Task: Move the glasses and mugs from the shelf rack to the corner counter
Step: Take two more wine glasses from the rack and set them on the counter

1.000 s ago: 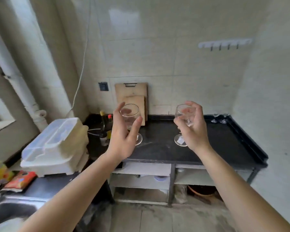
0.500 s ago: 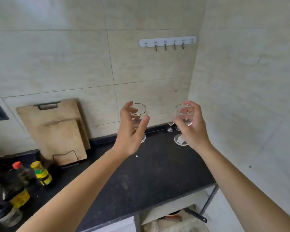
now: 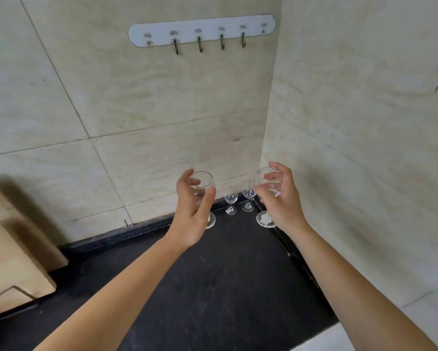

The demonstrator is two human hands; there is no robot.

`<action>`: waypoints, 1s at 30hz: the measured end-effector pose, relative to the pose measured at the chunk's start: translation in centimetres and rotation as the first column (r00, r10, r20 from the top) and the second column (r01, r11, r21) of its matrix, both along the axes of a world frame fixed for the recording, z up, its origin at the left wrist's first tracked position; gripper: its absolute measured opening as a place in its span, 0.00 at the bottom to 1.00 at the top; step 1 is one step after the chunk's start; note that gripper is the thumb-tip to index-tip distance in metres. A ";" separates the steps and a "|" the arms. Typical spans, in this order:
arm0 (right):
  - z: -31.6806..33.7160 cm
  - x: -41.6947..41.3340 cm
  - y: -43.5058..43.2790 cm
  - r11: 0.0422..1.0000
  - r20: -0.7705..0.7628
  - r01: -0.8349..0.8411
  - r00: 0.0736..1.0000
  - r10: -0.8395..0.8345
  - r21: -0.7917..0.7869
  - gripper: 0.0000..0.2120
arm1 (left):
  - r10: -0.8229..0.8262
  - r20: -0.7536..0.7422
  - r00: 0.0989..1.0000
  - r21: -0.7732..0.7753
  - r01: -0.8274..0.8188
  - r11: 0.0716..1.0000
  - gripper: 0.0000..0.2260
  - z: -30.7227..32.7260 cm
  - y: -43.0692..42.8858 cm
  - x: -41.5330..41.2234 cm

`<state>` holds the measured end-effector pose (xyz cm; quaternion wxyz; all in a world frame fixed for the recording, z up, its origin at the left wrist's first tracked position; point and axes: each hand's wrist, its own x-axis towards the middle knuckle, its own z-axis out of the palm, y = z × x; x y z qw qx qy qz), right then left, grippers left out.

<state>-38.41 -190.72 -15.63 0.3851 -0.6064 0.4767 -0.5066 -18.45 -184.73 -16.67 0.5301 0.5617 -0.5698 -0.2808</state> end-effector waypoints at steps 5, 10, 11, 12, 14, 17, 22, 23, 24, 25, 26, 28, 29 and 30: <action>-3.1 -0.8 -10.4 0.997 -0.046 -0.042 0.998 0.046 0.067 0.31 | 0.066 0.066 0.996 0.123 -0.074 0.990 0.29 -2.6 -9.0 -1.1; -7.9 -0.6 -16.0 0.988 -0.137 -0.069 0.987 0.089 0.141 0.32 | 0.179 0.054 0.982 0.273 -0.187 0.944 0.29 -7.1 -14.1 -0.9; -9.3 -0.6 -16.7 0.985 -0.163 -0.072 0.982 0.098 0.154 0.31 | 0.182 0.075 0.980 0.301 -0.196 0.933 0.29 -8.3 -15.0 -0.6; -10.7 -0.5 -17.2 0.983 -0.185 -0.069 0.978 0.101 0.171 0.30 | 0.181 0.088 0.980 0.333 -0.200 0.921 0.29 -9.4 -15.8 -0.3; -13.8 -0.3 -18.3 0.975 -0.206 -0.043 0.975 0.089 0.220 0.28 | 0.171 0.079 0.982 0.402 -0.188 0.896 0.28 -12.1 -17.5 0.2; -17.3 0.0 -19.1 0.966 -0.234 0.021 0.971 0.041 0.256 0.24 | 0.141 0.085 0.986 0.463 -0.165 0.871 0.23 -15.5 -19.7 0.3; -22.2 0.3 -20.6 0.945 -0.238 0.135 0.969 -0.063 0.299 0.21 | 0.040 0.110 0.993 0.505 -0.091 0.859 0.22 -21.2 -22.3 -0.4; -23.0 0.3 -21.0 0.937 -0.243 0.150 0.967 -0.073 0.316 0.23 | 0.021 0.113 0.993 0.514 -0.076 0.854 0.24 -21.9 -22.6 -0.8; -23.8 0.3 -21.4 0.928 -0.258 0.161 0.963 -0.074 0.336 0.27 | 0.004 0.110 0.994 0.524 -0.061 0.850 0.24 -22.6 -22.9 -1.0; -24.4 0.3 -21.7 0.921 -0.271 0.170 0.960 -0.074 0.350 0.29 | -0.011 0.098 0.995 0.527 -0.042 0.849 0.23 -23.1 -23.2 -1.3; -25.0 0.1 -22.0 0.918 -0.285 0.172 0.956 -0.069 0.356 0.30 | -0.027 0.085 0.996 0.528 -0.022 0.849 0.22 -23.6 -23.3 -1.7; -25.9 -0.3 -22.6 0.916 -0.302 0.161 0.952 -0.047 0.366 0.31 | -0.069 0.079 0.994 0.520 0.018 0.854 0.22 -24.5 -23.6 -2.2; -26.3 -0.4 -22.8 0.916 -0.313 0.158 0.949 -0.038 0.369 0.30 | -0.088 0.078 0.993 0.516 0.035 0.856 0.23 -24.8 -23.8 -2.5; -26.5 -0.6 -23.0 0.915 -0.329 0.156 0.944 -0.027 0.372 0.28 | -0.099 0.078 0.992 0.515 0.045 0.856 0.23 -25.1 -23.9 -2.7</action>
